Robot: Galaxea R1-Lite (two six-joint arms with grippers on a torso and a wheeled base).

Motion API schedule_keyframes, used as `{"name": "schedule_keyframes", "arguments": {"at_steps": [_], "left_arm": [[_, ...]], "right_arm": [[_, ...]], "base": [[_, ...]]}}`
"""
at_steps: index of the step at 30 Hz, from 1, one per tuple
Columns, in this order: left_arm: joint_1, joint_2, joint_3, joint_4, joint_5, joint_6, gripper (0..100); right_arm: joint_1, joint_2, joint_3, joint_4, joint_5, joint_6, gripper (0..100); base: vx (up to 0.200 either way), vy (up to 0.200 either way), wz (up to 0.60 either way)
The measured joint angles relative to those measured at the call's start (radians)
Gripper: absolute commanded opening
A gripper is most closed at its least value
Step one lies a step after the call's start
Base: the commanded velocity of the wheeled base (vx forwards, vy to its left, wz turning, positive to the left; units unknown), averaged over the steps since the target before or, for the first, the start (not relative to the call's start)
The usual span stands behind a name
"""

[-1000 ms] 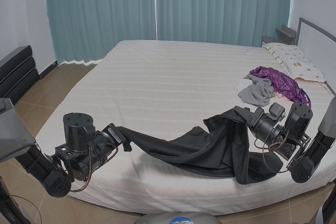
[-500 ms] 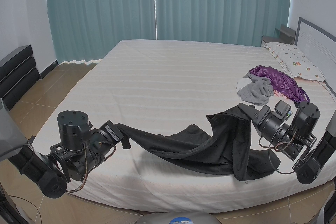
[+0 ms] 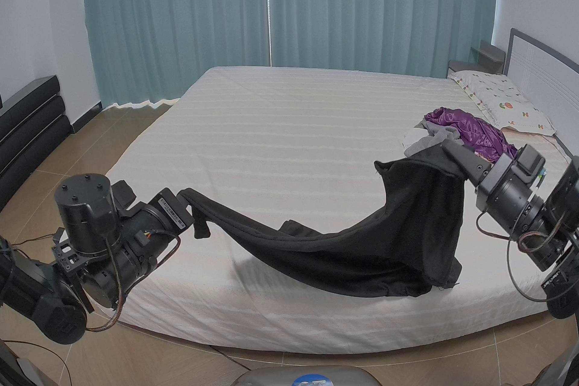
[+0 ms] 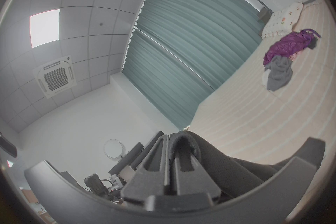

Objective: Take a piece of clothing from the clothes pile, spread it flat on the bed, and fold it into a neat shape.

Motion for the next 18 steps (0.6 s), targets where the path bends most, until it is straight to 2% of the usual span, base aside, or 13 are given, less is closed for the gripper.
{"name": "schedule_keyframes", "arguments": {"at_steps": [6,12,18], "left_arm": [[0.007,-0.075,-0.023,0.061,0.0,0.04,0],[0.026,-0.119,-0.159,0.254,-0.005,0.06,0],[0.05,-0.118,-0.336,0.385,-0.021,0.065,0]], "right_arm": [[0.002,-0.128,-0.067,0.181,0.001,-0.009,0],[-0.019,-0.182,-0.218,0.308,0.002,-0.027,0],[-0.062,-0.14,-0.34,0.343,0.001,-0.074,0]], "base": [[0.0,0.0,0.0],[0.0,0.0,0.0],[0.2,0.0,0.0]]}}
